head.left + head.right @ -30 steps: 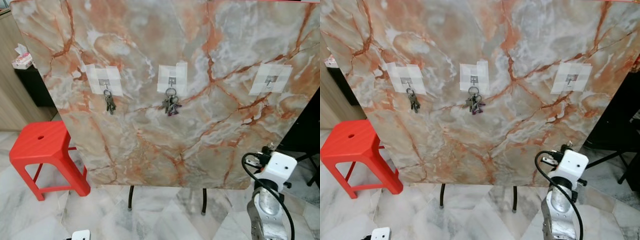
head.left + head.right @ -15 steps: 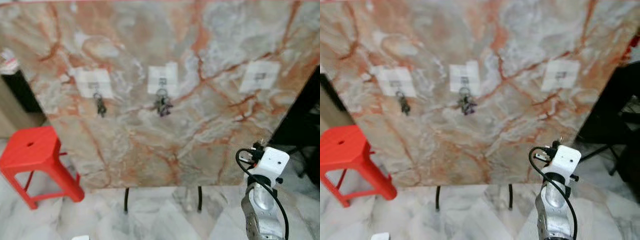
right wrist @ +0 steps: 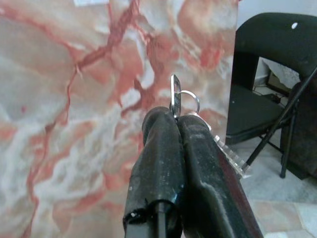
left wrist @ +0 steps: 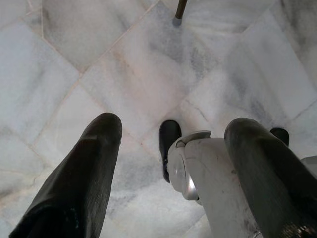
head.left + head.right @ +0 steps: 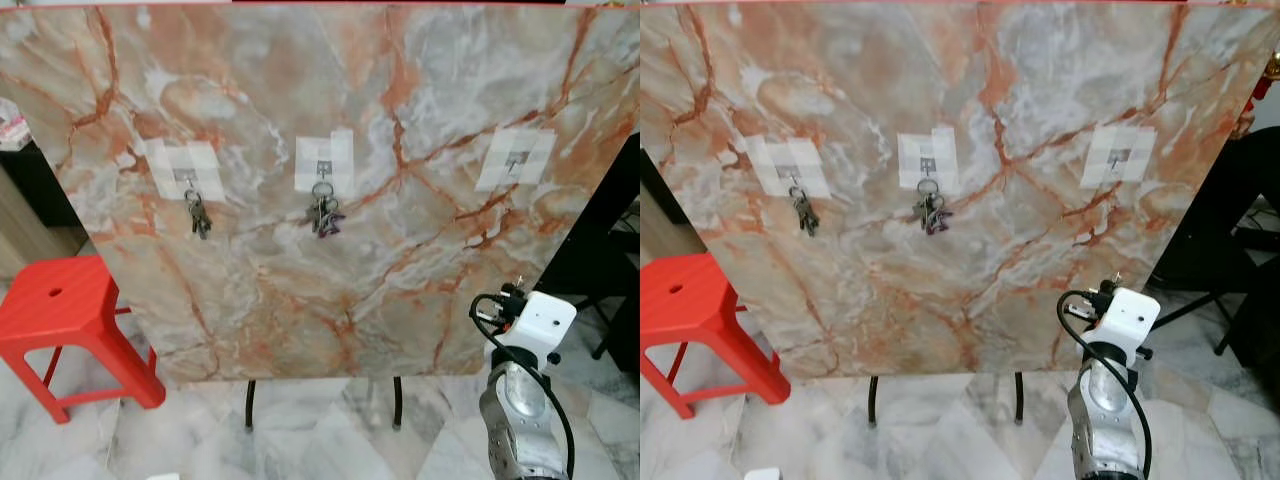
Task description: Hang keys on a hook
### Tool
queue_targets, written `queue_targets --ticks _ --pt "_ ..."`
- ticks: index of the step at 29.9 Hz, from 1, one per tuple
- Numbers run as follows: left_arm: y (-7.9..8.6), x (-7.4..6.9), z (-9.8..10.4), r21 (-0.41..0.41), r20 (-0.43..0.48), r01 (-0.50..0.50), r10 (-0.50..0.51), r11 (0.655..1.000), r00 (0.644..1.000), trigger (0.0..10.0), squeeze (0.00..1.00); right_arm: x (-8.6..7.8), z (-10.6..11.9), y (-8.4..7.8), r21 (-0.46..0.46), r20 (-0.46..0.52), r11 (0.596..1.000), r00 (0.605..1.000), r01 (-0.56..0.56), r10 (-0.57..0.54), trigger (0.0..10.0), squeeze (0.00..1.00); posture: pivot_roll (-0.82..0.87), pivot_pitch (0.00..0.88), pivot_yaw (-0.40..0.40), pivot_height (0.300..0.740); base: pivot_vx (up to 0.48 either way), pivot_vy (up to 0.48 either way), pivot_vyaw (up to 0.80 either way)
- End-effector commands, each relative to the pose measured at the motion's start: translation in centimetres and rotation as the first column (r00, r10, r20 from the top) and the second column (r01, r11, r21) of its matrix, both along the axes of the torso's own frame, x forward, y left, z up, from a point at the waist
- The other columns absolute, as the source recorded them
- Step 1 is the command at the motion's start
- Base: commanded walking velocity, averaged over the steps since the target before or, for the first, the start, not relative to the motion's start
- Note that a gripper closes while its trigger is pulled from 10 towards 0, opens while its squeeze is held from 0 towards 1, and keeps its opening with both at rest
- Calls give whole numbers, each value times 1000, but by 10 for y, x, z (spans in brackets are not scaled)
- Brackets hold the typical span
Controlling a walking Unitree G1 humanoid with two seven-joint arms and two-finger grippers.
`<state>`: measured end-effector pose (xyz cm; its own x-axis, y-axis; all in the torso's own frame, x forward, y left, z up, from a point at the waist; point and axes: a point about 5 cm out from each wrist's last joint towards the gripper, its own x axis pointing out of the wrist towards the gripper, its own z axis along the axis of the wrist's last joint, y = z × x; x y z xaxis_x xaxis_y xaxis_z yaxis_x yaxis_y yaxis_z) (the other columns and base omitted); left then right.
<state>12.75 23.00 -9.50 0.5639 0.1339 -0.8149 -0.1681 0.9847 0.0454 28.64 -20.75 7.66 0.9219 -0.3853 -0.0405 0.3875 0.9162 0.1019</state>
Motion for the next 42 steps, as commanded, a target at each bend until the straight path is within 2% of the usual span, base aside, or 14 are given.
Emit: queue_targets --ticks 1,9,20,32,36,42 --pt "2 -7 -2 1 -31 4 -4 1000 1000 10000 0 5 8 1 12 25 1000 1000 3 -3 10000 0 10 0 -30 740 281 0 0" --pt "3 -9 -2 3 -33 -3 3 1000 999 10000 0 7 9 3 22 30 1000 1000 -7 7 10000 0 11 0 -32 740 285 0 0" --pt "3 -9 -2 3 -34 -1 1 1000 999 10000 0 7 10 2 19 31 1000 999 8 -9 10000 0 14 0 -36 740 0 0 0" --pt "2 -8 -3 -1 -29 -11 11 1000 1000 10000 0 16 28 -20 3 71 991 988 134 -133 10000 0 13 0 -35 740 0 0 0" --pt "2 -7 -2 -1 -24 -11 11 1000 1000 10000 0 27 47 -32 -20 130 985 977 170 -166 10000 0 9 0 -29 740 0 0 0" --pt "3 -5 -1 0 -18 -10 10 1000 1000 10000 0 39 63 -38 -25 170 984 971 176 -169 10000 0 11 0 -26 740 0 0 0"
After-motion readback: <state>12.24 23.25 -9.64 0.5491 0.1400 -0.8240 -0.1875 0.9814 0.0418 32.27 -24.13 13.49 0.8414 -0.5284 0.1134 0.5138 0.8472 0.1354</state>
